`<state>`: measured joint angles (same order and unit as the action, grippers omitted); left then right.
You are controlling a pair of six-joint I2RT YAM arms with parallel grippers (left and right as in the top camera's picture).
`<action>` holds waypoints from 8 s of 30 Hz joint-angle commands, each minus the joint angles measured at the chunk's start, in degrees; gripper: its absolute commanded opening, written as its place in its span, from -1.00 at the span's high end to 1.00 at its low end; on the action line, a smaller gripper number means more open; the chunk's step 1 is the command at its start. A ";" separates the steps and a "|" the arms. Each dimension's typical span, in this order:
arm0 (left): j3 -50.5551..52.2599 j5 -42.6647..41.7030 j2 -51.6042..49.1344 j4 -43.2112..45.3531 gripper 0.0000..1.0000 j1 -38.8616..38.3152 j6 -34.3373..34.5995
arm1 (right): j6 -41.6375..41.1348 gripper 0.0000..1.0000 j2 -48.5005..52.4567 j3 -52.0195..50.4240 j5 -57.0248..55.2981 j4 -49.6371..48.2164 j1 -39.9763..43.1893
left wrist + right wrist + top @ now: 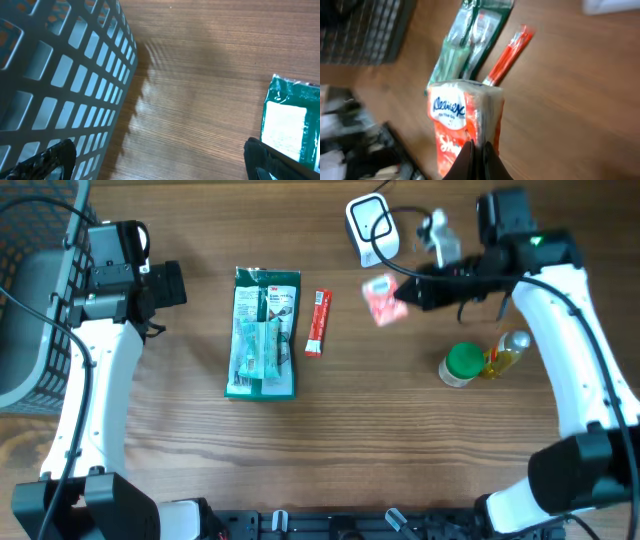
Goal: Scan the item barcode
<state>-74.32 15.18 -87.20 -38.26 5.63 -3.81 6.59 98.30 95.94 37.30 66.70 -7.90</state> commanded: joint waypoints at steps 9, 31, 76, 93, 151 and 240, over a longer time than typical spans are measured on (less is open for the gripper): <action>-0.13 0.09 0.09 0.22 -1.00 0.00 -0.44 | 0.94 0.91 0.57 19.67 -33.99 -1.36 -8.46; -0.13 0.09 0.09 0.22 -1.00 0.02 -0.44 | 9.94 0.91 25.68 19.54 -51.43 -23.91 -12.39; -0.13 0.09 0.09 0.22 -1.00 0.02 -0.44 | -18.58 0.78 11.65 14.05 -38.47 21.35 -9.53; -0.13 0.09 0.09 0.22 -1.00 0.02 -0.44 | -22.21 0.13 11.78 -3.08 -25.88 2.64 -13.25; -0.13 0.09 0.09 0.22 -1.00 0.00 -0.44 | -47.10 0.91 24.61 -13.20 -37.22 -37.88 -29.59; -0.13 0.09 0.09 0.22 -1.00 0.02 -0.44 | -33.99 0.43 19.78 -11.21 -26.97 -13.97 -26.60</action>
<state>-74.32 15.16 -87.20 -38.20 5.63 -3.81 -26.35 119.46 85.21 11.86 52.71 -34.41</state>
